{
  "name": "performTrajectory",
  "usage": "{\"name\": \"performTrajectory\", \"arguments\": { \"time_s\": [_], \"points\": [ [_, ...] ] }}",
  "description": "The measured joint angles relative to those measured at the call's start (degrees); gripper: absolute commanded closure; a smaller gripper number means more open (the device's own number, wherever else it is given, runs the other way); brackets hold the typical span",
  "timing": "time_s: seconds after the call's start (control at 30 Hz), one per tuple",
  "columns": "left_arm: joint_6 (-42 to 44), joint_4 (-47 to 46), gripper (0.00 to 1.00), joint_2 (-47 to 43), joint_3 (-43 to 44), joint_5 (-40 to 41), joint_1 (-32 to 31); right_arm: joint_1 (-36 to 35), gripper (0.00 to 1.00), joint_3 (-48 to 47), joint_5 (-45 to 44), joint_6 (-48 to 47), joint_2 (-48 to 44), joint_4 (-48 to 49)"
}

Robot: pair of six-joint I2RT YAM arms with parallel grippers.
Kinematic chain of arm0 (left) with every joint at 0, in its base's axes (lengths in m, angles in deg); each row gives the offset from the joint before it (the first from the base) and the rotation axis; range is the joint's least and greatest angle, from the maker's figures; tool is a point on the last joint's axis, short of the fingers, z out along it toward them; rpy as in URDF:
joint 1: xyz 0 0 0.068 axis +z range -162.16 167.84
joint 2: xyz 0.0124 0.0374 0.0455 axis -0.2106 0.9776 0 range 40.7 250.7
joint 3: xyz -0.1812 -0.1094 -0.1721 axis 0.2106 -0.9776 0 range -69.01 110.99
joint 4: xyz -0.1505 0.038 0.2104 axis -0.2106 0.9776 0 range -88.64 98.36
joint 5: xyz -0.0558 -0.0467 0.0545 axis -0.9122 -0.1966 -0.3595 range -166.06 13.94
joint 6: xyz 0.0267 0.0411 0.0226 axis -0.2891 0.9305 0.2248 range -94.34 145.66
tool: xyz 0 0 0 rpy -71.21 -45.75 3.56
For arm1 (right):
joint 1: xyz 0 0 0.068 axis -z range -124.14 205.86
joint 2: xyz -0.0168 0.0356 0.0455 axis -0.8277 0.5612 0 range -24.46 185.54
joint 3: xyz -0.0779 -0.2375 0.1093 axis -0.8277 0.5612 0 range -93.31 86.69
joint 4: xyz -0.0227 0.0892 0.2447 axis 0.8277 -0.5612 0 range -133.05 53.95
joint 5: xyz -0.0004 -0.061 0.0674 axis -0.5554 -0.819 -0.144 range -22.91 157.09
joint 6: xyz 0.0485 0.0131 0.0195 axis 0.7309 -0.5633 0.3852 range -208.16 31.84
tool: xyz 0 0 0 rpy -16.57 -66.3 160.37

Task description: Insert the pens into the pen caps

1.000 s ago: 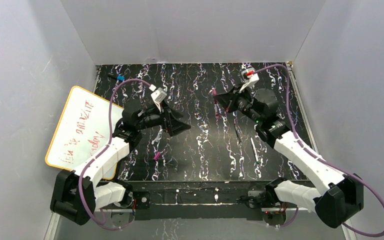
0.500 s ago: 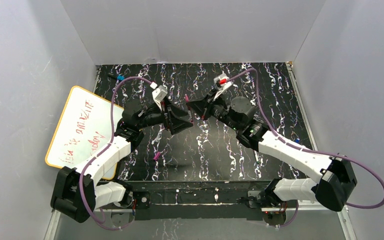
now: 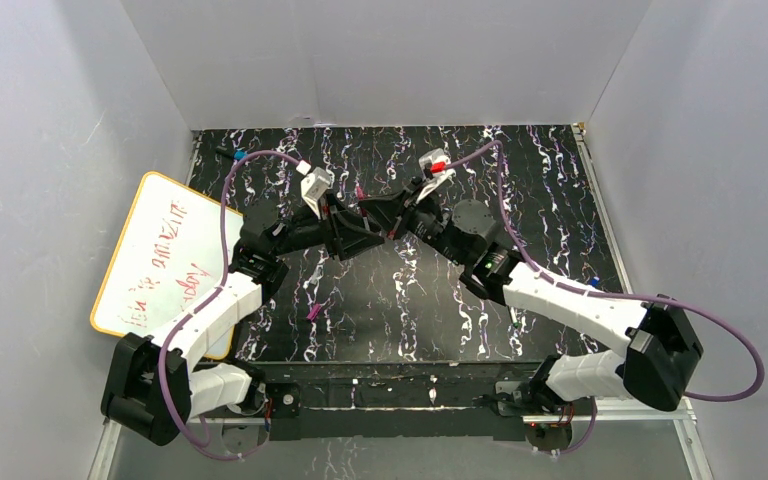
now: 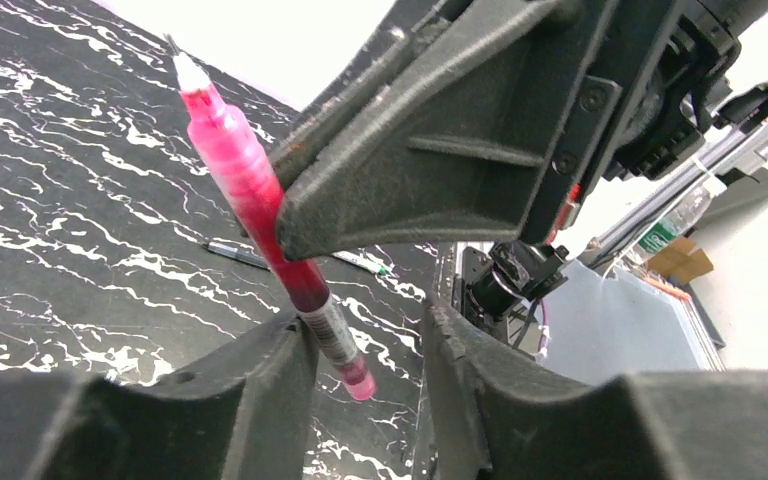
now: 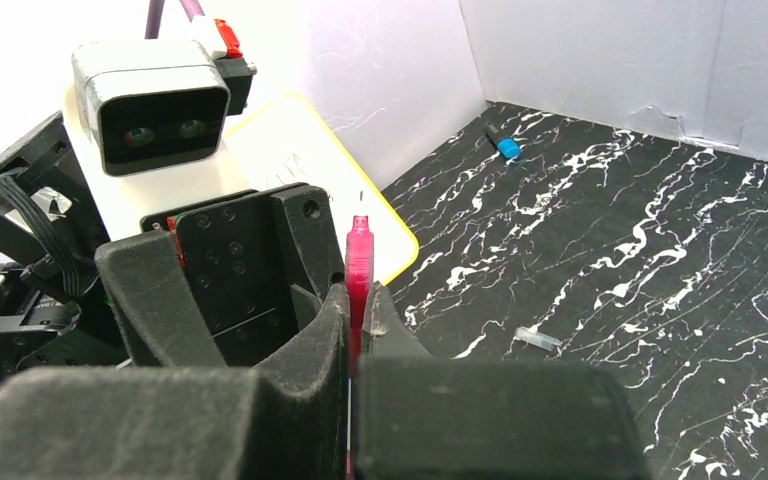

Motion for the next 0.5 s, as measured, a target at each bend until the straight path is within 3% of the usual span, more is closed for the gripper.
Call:
{"name": "performTrajectory", "arguments": {
  "time_s": [0.1, 0.23, 0.5],
  "points": [
    [-0.28, 0.00, 0.77, 0.07, -0.07, -0.02, 0.04, -0.35, 0.99, -0.02, -0.07, 0.07, 0.81, 1.31],
    [-0.61, 0.22, 1.00, 0.50, -0.07, 0.63, 0.31, -0.74, 0.99, -0.02, 0.24, -0.07, 1.01, 2.03],
    [-1.99, 0.52, 1.00, 0.68, -0.07, 0.87, 0.87, -0.98, 0.99, -0.02, 0.15, -1.33, 0.92, 2.49]
  ]
}}
